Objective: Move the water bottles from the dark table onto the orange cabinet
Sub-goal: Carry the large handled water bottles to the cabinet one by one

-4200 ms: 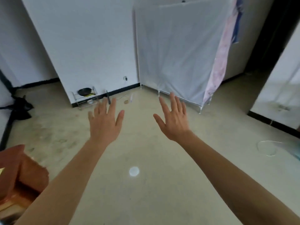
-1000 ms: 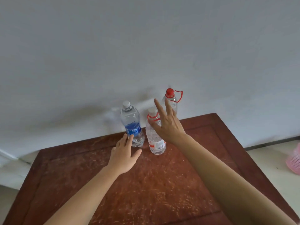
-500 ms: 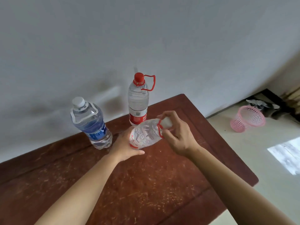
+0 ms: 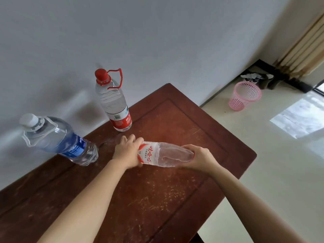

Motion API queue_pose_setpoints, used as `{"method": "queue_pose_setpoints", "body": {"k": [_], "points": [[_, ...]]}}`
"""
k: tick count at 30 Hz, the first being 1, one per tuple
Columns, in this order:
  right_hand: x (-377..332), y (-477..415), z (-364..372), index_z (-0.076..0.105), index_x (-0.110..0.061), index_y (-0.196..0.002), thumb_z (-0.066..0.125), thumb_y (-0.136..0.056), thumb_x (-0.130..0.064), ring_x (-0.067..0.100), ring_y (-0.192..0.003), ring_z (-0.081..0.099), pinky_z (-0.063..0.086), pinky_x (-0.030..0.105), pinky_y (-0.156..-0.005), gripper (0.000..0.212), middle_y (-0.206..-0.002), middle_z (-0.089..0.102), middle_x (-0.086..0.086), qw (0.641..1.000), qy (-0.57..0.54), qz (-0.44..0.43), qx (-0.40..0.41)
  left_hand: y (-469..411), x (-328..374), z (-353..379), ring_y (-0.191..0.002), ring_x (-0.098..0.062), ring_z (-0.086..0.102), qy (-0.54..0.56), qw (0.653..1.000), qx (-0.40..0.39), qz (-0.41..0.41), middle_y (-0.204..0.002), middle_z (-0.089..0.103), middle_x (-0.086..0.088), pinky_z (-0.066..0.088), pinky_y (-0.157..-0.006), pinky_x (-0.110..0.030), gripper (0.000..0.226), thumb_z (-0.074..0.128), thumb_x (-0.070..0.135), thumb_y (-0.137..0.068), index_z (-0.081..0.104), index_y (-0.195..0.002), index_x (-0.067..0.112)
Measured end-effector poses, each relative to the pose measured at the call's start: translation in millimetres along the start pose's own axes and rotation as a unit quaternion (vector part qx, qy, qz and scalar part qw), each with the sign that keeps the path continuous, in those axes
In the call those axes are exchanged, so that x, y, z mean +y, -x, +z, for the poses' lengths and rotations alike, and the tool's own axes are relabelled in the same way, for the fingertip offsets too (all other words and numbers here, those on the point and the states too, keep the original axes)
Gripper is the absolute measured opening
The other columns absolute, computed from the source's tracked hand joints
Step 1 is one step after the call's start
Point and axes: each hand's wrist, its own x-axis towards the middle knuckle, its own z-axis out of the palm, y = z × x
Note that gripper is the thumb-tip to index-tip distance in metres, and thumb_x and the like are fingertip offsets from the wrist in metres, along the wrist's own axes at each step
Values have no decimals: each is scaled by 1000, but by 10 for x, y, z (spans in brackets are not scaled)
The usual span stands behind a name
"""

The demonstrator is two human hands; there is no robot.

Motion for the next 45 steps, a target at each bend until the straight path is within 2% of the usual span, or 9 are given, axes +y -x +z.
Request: {"method": "queue_pose_setpoints", "body": {"k": [5, 8, 10, 12, 16, 23, 33, 39, 45], "points": [[135, 105, 406, 37, -39, -147, 73, -66, -78, 20, -118, 61, 50, 38, -97, 97, -128, 65, -5, 982, 179, 3, -54, 236, 204, 97, -133, -35, 38, -56, 995, -87, -14, -143, 34, -6, 46, -100, -52, 100, 85, 57, -61, 31, -141, 30], [112, 143, 616, 17, -29, -159, 64, -68, -84, 28, -140, 39, 19, 54, -121, 116, -149, 44, 3, 976, 213, -33, 7, 416, 231, 200, -128, -33, 45, -32, 993, -103, -48, -142, 34, -9, 47, -101, -50, 106, 83, 64, -58, 28, -141, 27], [47, 149, 717, 8, -30, -161, 62, -69, -85, 34, -148, 23, 2, 62, -121, 120, -159, 29, 9, 966, 245, -74, 22, 549, 253, 283, -126, -31, 47, -12, 993, -96, -66, -139, 37, -9, 47, -101, -48, 108, 79, 70, -57, 27, -140, 24], [-39, 142, 789, 6, -37, -159, 64, -71, -81, 40, -148, 16, -2, 66, -119, 114, -160, 22, 11, 961, 258, -98, 19, 661, 305, 371, -126, -29, 48, -5, 994, -69, -80, -139, 40, -7, 46, -100, -46, 109, 76, 73, -57, 27, -140, 22], [-79, 122, 816, 20, -40, -149, 69, -68, -77, 35, -140, 28, 4, 70, -118, 102, -145, 37, 6, 963, 246, -107, 33, 800, 369, 541, -122, -25, 52, -30, 997, 31, -65, -133, 50, -3, 46, -96, -44, 105, 73, 73, -58, 32, -140, 22], [60, 47, 952, 38, -37, -139, 69, -56, -82, 29, -120, 51, 29, 57, -114, 100, -123, 54, 1, 956, 236, -140, 100, 861, 246, 858, -95, -30, 65, -24, 982, 182, 32, -109, 64, -10, 52, -82, -46, 96, 69, 74, -58, 54, -129, 11], [335, 1042, 1159, 40, -38, -137, 67, -61, -80, 30, -112, 55, 42, 47, -104, 91, -123, 55, 5, 963, 221, -57, 143, 1321, 572, 915, -88, -28, 65, -25, 981, 142, 126, -101, 65, -5, 51, -77, -44, 87, 78, 61, -51, 58, -122, 15], [951, 2289, 804, 40, -37, -142, 68, -63, -73, 28, -112, 55, 45, 41, -102, 91, -128, 54, 4, 962, 205, 54, 174, 1758, 1615, 904, -81, -25, 63, -43, 956, 130, 258, -95, 64, 0, 48, -71, -39, 79, 72, 65, -52, 61, -116, 19], [1888, 4271, 353, 52, -36, -134, 70, -53, -73, 30, -101, 61, 46, 43, -91, 91, -117, 59, 5, 893, 181, 189, 367, 2577, 3497, 700, -74, -28, 59, -53, 877, 191, 438, -88, 62, 0, 45, -66, -38, 65, 77, 52, -51, 61, -106, 21]]}}
